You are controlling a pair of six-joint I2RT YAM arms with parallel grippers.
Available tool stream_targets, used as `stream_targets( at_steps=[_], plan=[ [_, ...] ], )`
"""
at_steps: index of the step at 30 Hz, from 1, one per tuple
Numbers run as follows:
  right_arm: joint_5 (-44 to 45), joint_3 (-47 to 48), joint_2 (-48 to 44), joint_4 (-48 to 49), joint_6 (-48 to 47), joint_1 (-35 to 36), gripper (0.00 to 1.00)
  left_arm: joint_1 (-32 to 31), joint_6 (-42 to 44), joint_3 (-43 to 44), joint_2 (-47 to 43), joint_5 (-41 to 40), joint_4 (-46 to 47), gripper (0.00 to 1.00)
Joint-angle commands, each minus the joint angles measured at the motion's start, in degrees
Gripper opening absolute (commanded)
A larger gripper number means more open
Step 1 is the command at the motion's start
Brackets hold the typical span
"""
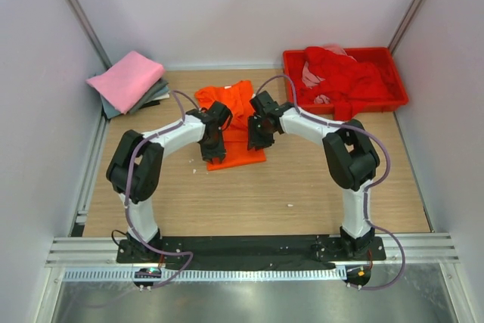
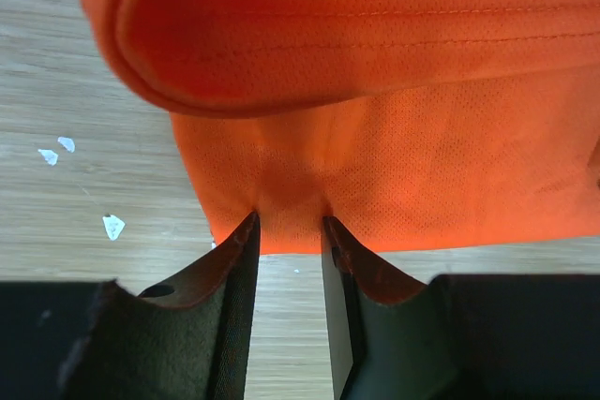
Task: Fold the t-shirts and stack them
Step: Fold the tshirt
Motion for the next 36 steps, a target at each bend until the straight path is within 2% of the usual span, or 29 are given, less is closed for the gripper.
stream_targets(
  at_steps=[1, 11, 14, 19, 22, 24, 26, 27, 29, 30, 32, 36],
  plan=[
    [1.07, 4.42, 2.86, 0.81, 0.25, 0.70, 0.37, -0.46, -1.27, -0.49, 0.18, -1.16, 3.43, 0.33],
    [2.83, 17.95, 12.19, -4.72, -1.77, -1.41, 0.36, -0.81, -1.35, -5.32, -0.70, -0.98, 5.10, 0.33],
    [3.61, 25.23, 15.00, -7.35, -1.94, -3.60, 0.36, -0.99, -1.35, -7.17, -1.58, -1.07, 5.36, 0.33],
    [2.66, 48.34, 25.80, -12.63, -0.20, -7.91, 0.37, -1.17, -1.27, -9.20, -3.95, -1.07, 5.36, 0.33],
    [-0.77, 54.35, 27.05, -12.20, 1.65, -10.90, 0.37, -1.17, -0.83, -9.03, -6.06, -1.42, 3.61, 0.34],
    [-1.39, 49.80, 24.16, -9.66, 1.66, -11.52, 0.38, -1.17, 0.13, -8.33, -8.16, -3.43, 1.68, 0.35],
    [-1.12, 43.49, 17.05, -5.62, 1.66, -11.52, 0.39, -1.08, 0.93, -7.27, -9.31, -5.63, 0.01, 0.38],
    [-1.56, 35.97, 14.24, -3.95, 1.83, -11.52, 0.40, -0.99, 1.28, -6.66, -9.92, -7.56, -1.48, 0.39],
    [-2.62, 28.20, 6.68, -0.17, 2.01, -11.43, 0.42, -0.29, 2.60, -4.20, -10.10, -8.63, -2.46, 0.41],
    [-3.06, 20.41, 4.48, 1.32, 1.92, -11.08, 0.45, 0.15, 2.95, -3.06, -9.41, -8.72, -3.24, 0.41],
    [-4.90, 10.64, -1.13, 5.81, 1.49, -10.64, 0.48, 2.26, 4.36, 0.45, -8.44, -8.63, -4.13, 0.43],
    [-8.07, 3.73, -4.06, 8.11, -0.27, -8.98, 0.52, 7.87, 6.55, 6.78, -2.83, -7.05, -3.78, 0.44]
  ],
)
